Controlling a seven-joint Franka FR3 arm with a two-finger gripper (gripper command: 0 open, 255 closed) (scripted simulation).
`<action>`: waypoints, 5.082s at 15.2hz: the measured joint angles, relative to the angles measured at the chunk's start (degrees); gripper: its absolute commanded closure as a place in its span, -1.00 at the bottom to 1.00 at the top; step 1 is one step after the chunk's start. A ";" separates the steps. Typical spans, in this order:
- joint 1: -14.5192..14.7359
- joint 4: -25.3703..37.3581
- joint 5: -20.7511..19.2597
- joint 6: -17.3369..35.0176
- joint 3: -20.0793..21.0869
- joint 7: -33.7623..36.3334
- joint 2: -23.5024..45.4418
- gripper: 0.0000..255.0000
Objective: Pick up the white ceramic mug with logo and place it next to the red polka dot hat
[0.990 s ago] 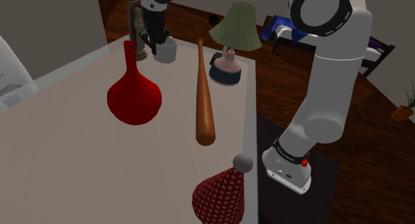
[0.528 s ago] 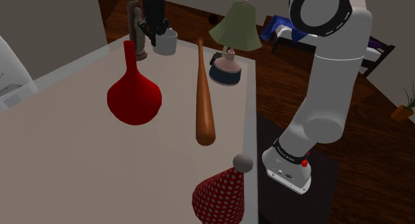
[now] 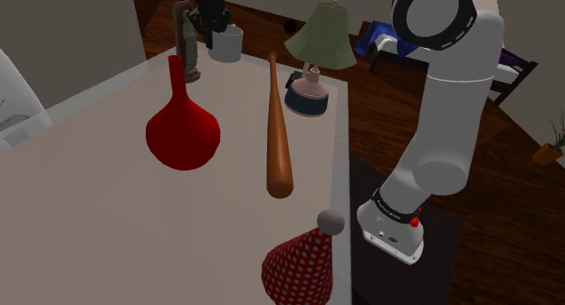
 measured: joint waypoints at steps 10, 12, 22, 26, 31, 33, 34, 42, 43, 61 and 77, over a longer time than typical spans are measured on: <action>0.89 14.18 -0.51 -10.09 -0.03 -0.46 4.11 1.00; 1.16 17.93 -0.68 -12.58 -0.06 -0.61 5.33 1.00; 3.58 13.48 -0.46 -14.07 1.06 3.02 -0.27 1.00; 5.90 3.66 0.05 -11.18 2.59 7.50 -7.00 1.00; 8.88 -4.82 0.72 -9.13 4.83 13.20 -13.09 1.00; 10.08 -8.17 1.13 -8.41 5.86 15.59 -15.62 1.00; 10.60 -9.00 1.26 -8.40 6.32 16.59 -16.38 1.00; 15.78 -13.45 2.03 -8.29 10.99 26.57 -20.18 1.00; 16.55 -13.03 1.90 -8.42 11.73 28.04 -19.77 1.00; 31.66 -3.30 -2.10 -13.31 24.60 54.87 -11.98 1.00; 30.91 -19.62 -0.34 0.08 24.58 56.17 -15.27 1.00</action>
